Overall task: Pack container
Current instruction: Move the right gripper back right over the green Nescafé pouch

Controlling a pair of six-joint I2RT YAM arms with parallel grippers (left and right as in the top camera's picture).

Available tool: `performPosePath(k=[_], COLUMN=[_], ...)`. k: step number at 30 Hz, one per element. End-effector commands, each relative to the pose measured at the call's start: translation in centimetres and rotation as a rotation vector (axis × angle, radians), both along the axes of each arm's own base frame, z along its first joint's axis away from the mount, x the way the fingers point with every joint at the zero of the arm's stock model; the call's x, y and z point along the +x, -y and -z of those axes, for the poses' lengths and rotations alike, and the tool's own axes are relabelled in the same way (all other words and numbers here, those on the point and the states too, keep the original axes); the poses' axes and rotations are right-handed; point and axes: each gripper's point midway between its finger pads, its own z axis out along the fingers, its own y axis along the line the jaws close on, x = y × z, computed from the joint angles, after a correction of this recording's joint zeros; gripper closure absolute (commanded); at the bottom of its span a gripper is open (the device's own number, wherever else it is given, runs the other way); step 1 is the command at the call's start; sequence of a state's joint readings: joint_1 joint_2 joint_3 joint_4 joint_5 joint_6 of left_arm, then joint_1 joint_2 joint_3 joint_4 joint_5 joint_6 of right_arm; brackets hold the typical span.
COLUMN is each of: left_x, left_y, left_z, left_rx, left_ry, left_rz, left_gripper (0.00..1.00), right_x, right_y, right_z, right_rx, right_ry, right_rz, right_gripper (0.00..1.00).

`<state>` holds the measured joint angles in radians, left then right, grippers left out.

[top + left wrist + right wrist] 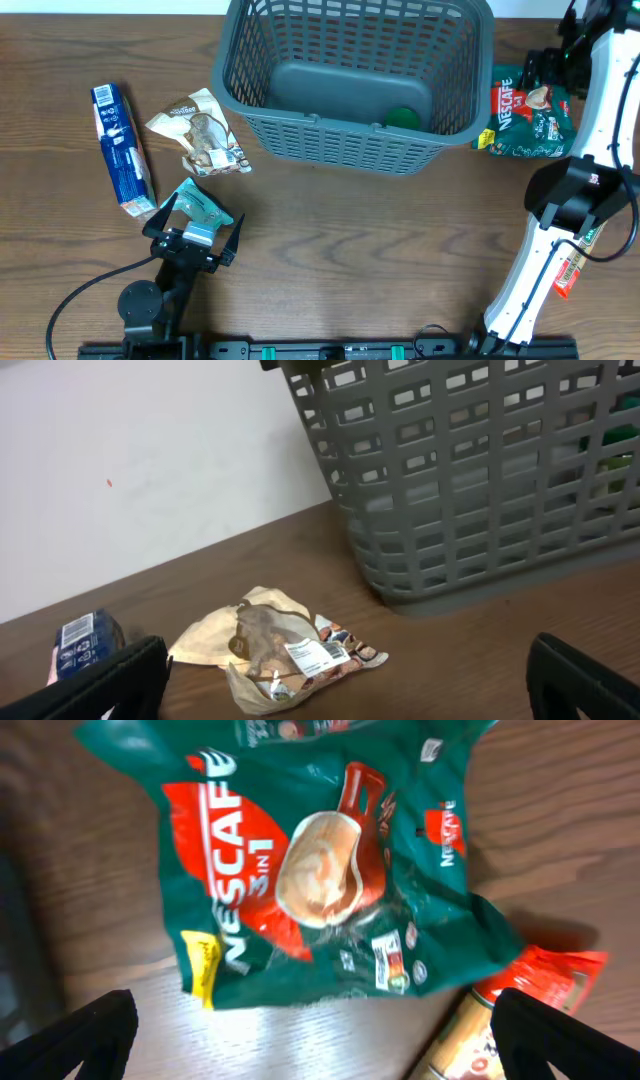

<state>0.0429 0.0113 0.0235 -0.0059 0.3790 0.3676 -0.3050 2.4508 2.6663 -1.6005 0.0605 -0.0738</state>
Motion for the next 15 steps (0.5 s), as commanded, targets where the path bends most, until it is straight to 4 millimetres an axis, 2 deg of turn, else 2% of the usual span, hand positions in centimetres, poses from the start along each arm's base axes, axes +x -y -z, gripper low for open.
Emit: performPosePath(k=[1, 10, 15], left_x=[-0.1, -0.1, -0.1], left_y=[0.4, 0.4, 0.4], left_z=[1.7, 1.7, 1.7], left_rx=[0.005, 0.005, 0.005], left_ry=[-0.05, -0.05, -0.05], left_rz=[0.021, 0.021, 0.021], left_gripper=[0.01, 0.01, 0.01], right_x=[-0.3, -0.9, -0.7], right_y=[1.5, 4.1, 3.3], right_z=[1.7, 2.3, 2.8], right_rx=[0.023, 0.096, 0.156], right_ry=[-0.027, 0.005, 0.017], right_rz=[0.013, 0.035, -0.02], right_gripper=[0.01, 0.01, 0.01])
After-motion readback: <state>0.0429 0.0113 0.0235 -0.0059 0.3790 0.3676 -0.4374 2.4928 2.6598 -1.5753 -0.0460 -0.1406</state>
